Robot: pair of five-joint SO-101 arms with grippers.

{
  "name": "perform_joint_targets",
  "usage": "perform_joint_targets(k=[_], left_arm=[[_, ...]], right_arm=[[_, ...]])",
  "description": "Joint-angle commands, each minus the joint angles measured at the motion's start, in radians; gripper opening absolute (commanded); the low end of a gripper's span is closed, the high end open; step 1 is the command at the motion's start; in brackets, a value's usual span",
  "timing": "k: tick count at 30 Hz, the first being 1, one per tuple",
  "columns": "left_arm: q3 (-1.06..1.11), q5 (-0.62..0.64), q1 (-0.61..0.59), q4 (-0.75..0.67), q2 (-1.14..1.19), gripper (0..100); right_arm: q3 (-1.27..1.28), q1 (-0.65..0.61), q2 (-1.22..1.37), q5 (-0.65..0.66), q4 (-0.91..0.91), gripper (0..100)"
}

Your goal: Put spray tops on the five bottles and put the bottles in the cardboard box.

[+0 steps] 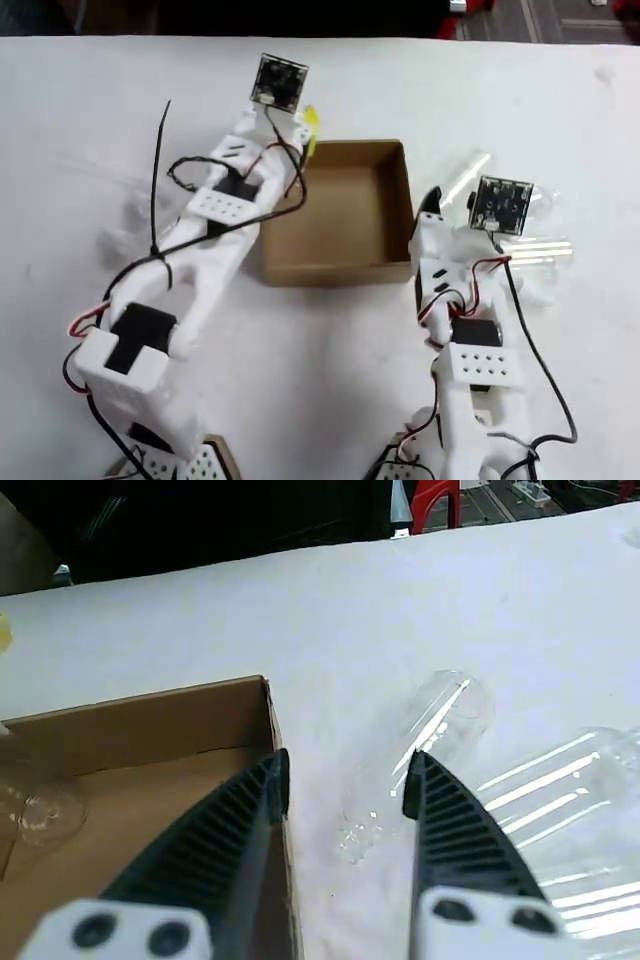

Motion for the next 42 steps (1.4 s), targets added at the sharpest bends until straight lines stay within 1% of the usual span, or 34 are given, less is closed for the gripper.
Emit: perform_joint_targets(k=[1,3,5,9,13,19,22,25,29,32,35,40,41,42], left_arm=[[-0.003,-0.005,-0.024,0.002,-0.019,12],[-0.015,-0.002,-0.022,0.064,-0.021,16],[-0.029,0.038,-0.015,0.103,-0.022,18],[-0.103,0.103,-0.018,0.178,-0.021,18],[-0.212,0.11,-0.022,0.273,-0.022,18],[-0.39,0.11,0.01,0.443,-0.022,18],[-0.496,0.103,-0.022,0.517,-0.022,18],[-0.647,0.101,-0.087,0.689,-0.022,18],[-0.876,0.04,-0.205,1.02,-0.021,18],[-0.994,0.0,-0.317,1.243,-0.015,18],[-1.045,-0.051,-0.435,1.421,-0.015,18],[-1.054,-0.146,-0.616,1.729,-0.021,18],[-1.046,-0.163,-0.65,1.771,-0.021,18],[-1.03,-0.176,-0.685,1.781,-0.022,18]], right_arm=[[-0.005,-0.019,0.002,-0.008,-0.044,17.0],[-0.005,-0.019,0.002,-0.008,-0.045,17.0],[-0.005,-0.019,0.002,-0.008,-0.045,17.0],[-0.005,-0.019,0.002,-0.008,-0.045,17.0],[-0.003,-0.019,0.002,-0.008,-0.045,17.0],[-0.003,-0.044,0.004,-0.006,-0.045,17.0],[-0.003,-0.044,0.004,-0.006,-0.045,17.0],[-0.003,-0.042,0.004,-0.006,-0.045,17.0],[-0.003,-0.044,0.004,-0.006,-0.045,17.0],[-0.003,-0.048,0.004,-0.006,-0.045,17.0],[-0.003,-0.051,0.004,-0.006,-0.045,17.0],[-0.003,-0.047,0.004,-0.006,-0.045,17.0],[-0.003,-0.047,0.002,-0.006,-0.045,17.0],[-0.003,-0.048,0.002,-0.006,-0.044,17.0]])
